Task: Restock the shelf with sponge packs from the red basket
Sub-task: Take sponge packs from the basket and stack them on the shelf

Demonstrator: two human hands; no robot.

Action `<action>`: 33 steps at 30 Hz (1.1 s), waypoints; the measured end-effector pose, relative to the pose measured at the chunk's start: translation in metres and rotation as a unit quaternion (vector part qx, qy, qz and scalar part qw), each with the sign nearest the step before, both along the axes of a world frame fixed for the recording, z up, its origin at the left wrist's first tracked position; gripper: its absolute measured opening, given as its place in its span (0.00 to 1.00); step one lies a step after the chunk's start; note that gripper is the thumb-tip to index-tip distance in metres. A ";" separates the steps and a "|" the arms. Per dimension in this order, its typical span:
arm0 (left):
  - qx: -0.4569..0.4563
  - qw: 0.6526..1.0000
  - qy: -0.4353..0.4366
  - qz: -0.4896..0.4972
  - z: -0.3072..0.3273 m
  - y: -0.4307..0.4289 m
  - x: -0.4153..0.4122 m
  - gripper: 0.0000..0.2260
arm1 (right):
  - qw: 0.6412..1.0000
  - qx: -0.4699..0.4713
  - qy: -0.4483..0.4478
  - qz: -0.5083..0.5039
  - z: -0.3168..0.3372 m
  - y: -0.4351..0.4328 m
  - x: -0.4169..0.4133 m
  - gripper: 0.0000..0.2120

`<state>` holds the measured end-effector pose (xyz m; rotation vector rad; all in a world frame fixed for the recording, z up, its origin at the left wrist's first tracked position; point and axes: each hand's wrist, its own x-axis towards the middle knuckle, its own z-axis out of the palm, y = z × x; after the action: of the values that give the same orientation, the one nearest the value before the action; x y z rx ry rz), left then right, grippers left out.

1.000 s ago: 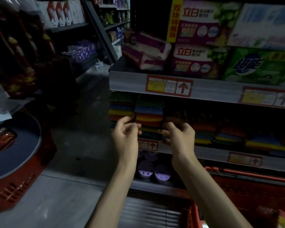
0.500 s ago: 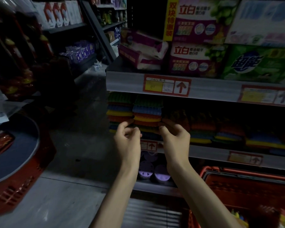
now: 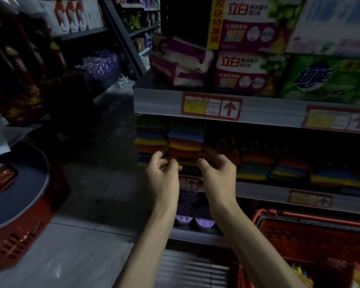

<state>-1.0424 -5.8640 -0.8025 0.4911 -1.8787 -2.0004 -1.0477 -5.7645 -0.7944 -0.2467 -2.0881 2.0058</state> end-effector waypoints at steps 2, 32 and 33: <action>-0.004 1.000 0.002 0.001 0.000 0.000 0.000 0.21 | 1.000 0.003 -0.003 0.005 -0.001 0.001 0.000 0.09; -0.238 0.950 0.030 -0.199 0.042 0.080 0.160 0.13 | 0.938 0.314 0.081 0.121 0.049 0.180 0.137 0.22; -0.259 0.944 0.032 -0.201 0.042 0.087 0.167 0.13 | 0.933 0.329 0.079 0.127 0.052 0.193 0.147 0.22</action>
<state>-0.8753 -5.7774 -0.7606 -0.1120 -2.4921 -1.5931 -0.9009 -5.5713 -0.7424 0.3075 -2.6266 1.2552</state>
